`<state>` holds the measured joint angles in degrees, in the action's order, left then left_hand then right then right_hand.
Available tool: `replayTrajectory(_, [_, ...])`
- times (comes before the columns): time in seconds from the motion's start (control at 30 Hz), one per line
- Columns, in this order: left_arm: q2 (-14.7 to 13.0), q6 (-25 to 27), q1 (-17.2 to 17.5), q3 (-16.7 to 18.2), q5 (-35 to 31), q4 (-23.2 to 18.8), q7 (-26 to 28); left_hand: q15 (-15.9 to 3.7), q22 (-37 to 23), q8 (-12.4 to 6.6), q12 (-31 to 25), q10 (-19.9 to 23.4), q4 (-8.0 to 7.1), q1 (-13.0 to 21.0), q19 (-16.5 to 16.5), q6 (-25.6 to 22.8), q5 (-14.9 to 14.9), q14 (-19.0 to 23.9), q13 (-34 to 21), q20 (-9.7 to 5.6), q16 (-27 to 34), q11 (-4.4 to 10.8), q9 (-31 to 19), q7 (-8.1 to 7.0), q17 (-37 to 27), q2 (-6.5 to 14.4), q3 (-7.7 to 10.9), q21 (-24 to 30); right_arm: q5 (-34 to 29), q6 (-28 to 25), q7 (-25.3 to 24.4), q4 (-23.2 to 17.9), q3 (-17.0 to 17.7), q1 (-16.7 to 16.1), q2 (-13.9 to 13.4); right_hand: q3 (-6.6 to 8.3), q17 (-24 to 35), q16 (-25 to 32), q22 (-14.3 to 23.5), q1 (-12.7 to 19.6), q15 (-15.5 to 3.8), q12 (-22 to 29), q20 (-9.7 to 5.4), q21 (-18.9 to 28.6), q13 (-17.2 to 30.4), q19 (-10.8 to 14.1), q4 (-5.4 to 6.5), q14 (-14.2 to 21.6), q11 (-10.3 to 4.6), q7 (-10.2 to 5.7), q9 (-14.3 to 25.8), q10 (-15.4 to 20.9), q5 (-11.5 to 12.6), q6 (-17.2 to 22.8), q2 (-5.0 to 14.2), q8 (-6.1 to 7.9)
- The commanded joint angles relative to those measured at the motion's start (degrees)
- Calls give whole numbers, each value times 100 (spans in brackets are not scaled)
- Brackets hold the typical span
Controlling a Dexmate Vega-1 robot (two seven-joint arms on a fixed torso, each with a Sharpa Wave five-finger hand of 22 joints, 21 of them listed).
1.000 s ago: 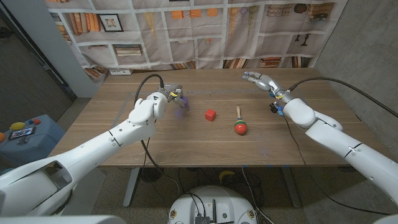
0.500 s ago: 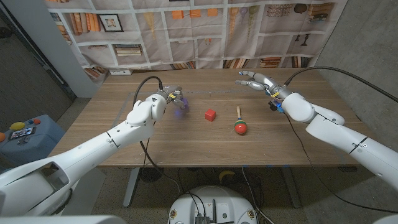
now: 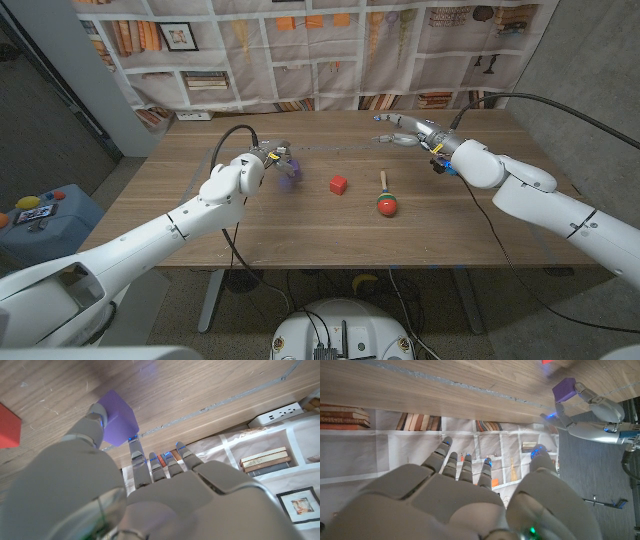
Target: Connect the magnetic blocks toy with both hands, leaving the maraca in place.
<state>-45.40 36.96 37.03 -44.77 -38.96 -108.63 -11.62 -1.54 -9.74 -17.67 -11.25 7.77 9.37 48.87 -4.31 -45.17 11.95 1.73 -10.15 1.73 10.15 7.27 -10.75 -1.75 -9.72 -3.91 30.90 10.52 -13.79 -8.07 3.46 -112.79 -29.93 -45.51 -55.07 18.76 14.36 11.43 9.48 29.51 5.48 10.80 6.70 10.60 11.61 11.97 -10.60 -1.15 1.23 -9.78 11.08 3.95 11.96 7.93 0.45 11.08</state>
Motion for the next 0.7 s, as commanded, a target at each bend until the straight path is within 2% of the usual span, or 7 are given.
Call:
replayTrajectory(0.03, [-85,46,-24,-41,36,-65,-45,-14,-16,-42,-1,41,1,33,4,-411,27,-2,-5,-30,16,42,-23,-346,-16,76,-30,34,-584,376,686,-70,-243,451,-118,69,11,6,18,189,42,-18,123,-16,23,-25,-2,-76,31,-137,16,-102,43,-81,-32,4])
replayTrajectory(0.33, [-89,103,-29,-69,17,-100,-81,-19,-16,-36,0,48,4,36,0,-438,29,-1,-5,-31,18,44,-25,-358,-15,94,-44,37,-978,689,1239,33,-409,853,6,126,12,21,19,418,120,-2,286,-13,48,-68,-7,-146,31,-217,29,-225,47,-234,-118,12])
replayTrajectory(0.5, [-95,103,-5,-59,33,-128,-57,-17,-16,-30,2,49,8,39,2,-446,30,-2,-5,-33,18,46,-25,-372,-15,100,-54,36,-1225,840,1565,61,-520,1087,89,165,16,6,20,612,230,-8,434,-23,75,-141,0,-283,85,-246,39,-388,17,-363,-210,21])
replayTrajectory(0.7, [-92,78,19,-59,48,-137,-12,-21,-16,-13,4,49,12,40,3,-431,30,0,-5,-34,20,52,-25,-377,-15,104,-66,37,-1535,1093,1950,173,-682,1391,213,186,23,12,21,722,293,-7,521,-35,95,-221,16,-354,152,-269,47,-504,-6,-481,-261,17])
